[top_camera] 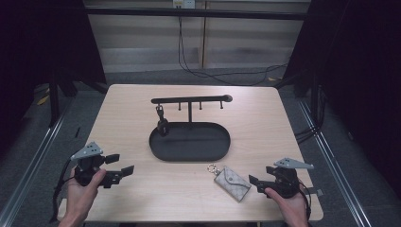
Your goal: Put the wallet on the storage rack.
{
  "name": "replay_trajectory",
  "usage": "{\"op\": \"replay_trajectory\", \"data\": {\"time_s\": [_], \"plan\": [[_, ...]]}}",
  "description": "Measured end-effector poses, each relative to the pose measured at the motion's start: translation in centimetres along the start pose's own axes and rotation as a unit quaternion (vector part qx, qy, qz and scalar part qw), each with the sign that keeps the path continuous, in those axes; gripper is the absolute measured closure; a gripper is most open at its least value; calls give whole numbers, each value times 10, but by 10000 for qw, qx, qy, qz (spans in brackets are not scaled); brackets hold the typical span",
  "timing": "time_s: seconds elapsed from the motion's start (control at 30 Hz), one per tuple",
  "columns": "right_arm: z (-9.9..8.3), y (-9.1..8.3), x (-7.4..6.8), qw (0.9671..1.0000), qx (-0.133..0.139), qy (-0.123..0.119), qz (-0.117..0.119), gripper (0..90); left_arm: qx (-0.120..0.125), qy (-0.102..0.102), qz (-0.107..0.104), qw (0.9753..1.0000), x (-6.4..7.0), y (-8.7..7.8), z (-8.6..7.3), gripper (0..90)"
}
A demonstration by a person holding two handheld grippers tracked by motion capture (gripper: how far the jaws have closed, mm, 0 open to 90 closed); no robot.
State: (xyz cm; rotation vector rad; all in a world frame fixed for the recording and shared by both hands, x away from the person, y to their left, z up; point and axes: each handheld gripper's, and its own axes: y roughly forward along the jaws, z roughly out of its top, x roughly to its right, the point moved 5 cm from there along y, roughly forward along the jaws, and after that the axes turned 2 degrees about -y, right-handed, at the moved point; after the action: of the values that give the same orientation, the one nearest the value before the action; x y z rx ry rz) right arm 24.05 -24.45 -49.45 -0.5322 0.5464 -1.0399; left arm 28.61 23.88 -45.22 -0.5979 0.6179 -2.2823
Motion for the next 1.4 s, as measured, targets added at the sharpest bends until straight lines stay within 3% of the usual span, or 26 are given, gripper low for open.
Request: {"op": "replay_trajectory", "data": {"time_s": [0.07,0.13,0.2,0.27,0.47,0.67,0.7,0.87,0.93,1.13,1.3,1.4], "plan": [[2,0,-1,10000,-7,-21,24,208,13,-55,7,10000,3,0,-9,197],[4,1,-2,10000,6,-46,80,241,37,-156,-115,9998,4,1,-16,182],[8,2,-3,9999,-3,-78,141,262,234,-69,7,9997,7,-2,-20,199],[13,5,-6,9997,10,-131,188,261,90,-71,-81,9999,9,0,-22,173],[27,8,-15,9985,-85,-280,469,257,6,-225,-87,9997,6,1,-34,201],[29,13,-25,9949,-453,-435,787,272,-45,-208,-31,9998,6,1,-41,200],[29,14,-26,9941,-497,-457,850,272,5,-182,58,9998,5,1,-40,200],[28,20,-29,9913,-771,-492,942,272,14,-176,-33,9998,6,-1,-40,200],[29,25,-31,9881,-1062,-601,933,272,9,-171,-56,9998,5,0,-39,200],[32,32,-40,9807,-1449,-738,1083,261,-105,-142,-53,9998,6,1,-41,201],[30,37,-47,9729,-1863,-878,1054,250,-91,46,-93,9999,11,1,-39,201],[31,40,-48,9710,-1959,-938,1000,233,-103,68,-123,9998,12,1,-39,201]]}}
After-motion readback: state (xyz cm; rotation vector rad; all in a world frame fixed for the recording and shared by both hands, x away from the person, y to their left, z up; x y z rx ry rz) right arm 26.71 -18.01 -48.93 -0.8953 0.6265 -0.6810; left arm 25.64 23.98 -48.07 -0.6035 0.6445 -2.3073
